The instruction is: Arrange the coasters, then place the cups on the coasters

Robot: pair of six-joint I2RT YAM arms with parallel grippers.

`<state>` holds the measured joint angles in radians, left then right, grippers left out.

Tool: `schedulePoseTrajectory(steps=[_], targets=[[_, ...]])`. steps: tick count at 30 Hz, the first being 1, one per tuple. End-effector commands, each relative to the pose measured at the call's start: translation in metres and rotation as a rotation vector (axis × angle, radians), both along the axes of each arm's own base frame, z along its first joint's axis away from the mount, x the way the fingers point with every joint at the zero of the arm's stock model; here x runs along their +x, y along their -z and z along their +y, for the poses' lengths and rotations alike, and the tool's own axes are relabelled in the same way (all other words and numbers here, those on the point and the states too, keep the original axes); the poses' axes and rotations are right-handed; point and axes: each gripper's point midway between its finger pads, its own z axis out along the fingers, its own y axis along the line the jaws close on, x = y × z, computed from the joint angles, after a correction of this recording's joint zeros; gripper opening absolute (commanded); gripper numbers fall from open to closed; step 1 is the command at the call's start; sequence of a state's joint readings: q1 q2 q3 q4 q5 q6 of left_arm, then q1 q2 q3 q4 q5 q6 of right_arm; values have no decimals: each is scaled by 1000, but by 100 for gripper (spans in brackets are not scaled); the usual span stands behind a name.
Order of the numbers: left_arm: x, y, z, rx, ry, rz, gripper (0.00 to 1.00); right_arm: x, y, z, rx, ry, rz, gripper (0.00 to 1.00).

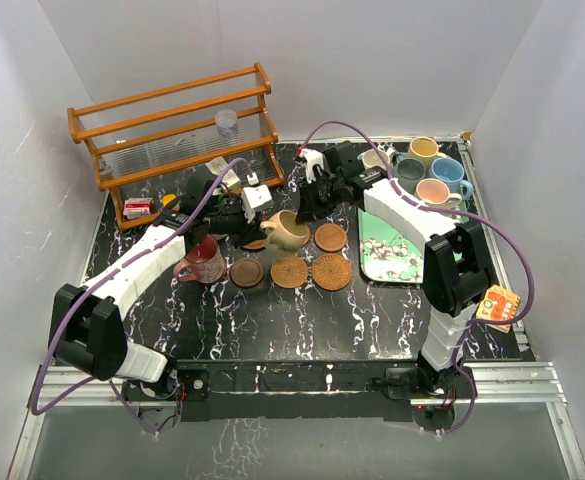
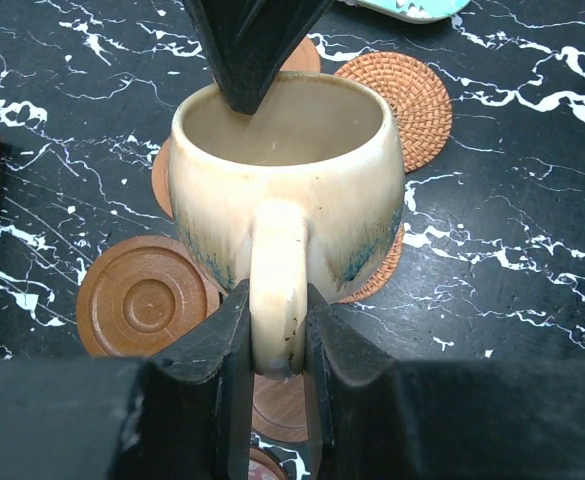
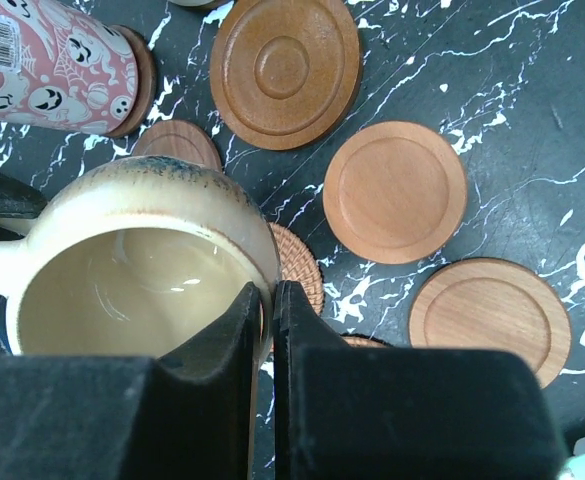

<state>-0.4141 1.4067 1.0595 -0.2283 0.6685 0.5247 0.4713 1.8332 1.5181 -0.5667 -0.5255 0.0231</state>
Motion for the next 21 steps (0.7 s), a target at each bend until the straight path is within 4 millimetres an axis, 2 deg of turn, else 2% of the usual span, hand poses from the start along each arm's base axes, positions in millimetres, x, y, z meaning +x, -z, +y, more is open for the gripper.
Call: schedulePoseTrajectory(steps=[1, 5, 9, 15, 21], targets=[[4, -37, -5, -60, 42, -155, 0, 27, -38, 8, 24, 17, -134, 0], [3, -35, -4, -58, 42, -147, 1, 37, -36, 6, -12, 17, -161, 0], [3, -33, -2, -57, 34, -134, 14, 46, -38, 5, -25, 24, -212, 0], [5, -25, 2, -55, 11, -128, 41, 52, -43, 0, -38, 28, -286, 0], [5, -22, 5, -54, -4, -126, 50, 54, -41, -3, -54, 32, -309, 0]])
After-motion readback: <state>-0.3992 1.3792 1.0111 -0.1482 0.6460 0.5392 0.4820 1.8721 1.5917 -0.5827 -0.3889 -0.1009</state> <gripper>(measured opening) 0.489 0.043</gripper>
